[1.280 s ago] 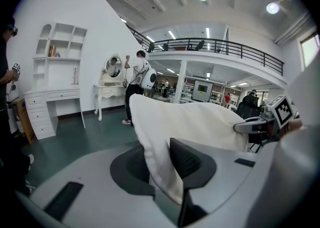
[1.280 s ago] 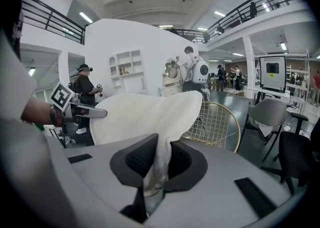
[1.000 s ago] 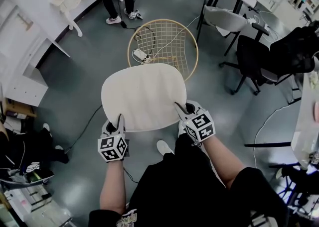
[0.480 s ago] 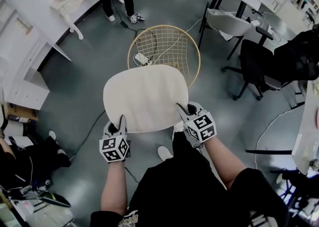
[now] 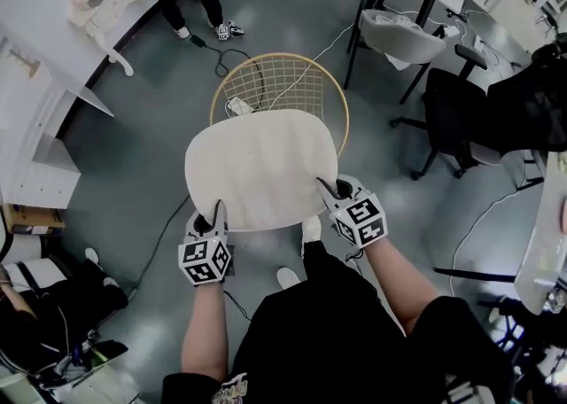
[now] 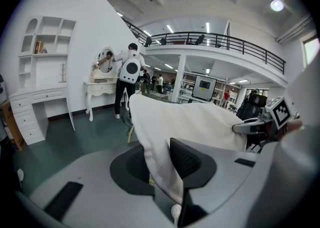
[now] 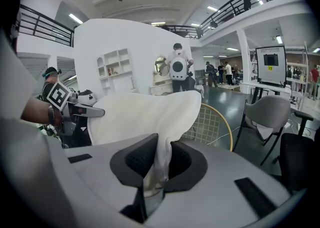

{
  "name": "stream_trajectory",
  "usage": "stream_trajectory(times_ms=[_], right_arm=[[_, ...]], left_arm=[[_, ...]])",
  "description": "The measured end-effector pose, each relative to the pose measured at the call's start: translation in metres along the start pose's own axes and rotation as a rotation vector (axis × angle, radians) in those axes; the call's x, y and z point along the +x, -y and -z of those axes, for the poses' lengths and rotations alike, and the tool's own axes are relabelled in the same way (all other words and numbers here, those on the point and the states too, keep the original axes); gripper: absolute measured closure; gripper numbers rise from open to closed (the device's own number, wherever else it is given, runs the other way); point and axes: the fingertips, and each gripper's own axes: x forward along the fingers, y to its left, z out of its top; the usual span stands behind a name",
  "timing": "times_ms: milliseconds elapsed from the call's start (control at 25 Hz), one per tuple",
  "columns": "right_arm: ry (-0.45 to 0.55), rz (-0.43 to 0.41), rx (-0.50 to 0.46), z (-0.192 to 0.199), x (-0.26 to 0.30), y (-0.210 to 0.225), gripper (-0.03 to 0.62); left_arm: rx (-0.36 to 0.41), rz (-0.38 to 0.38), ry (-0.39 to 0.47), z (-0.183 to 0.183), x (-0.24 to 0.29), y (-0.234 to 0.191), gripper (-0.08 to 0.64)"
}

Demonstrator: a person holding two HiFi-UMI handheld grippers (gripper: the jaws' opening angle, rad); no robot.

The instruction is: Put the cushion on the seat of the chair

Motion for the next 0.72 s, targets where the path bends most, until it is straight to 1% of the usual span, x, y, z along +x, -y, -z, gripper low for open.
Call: stream_trajectory(times_ms=[440,720], right_arm=[[-0.012,0.028,0.03,-0.013,0.037,0.095,0.546],[-0.016,0.035,0.038,-0.01,0.052,0.138,0.545]], left_arm=[[0.021,0.029,-0.032,-0.034,0.104,0.025,0.449],[0.047,0.028,-0.055,-0.042,0.151,0.039,0.445]])
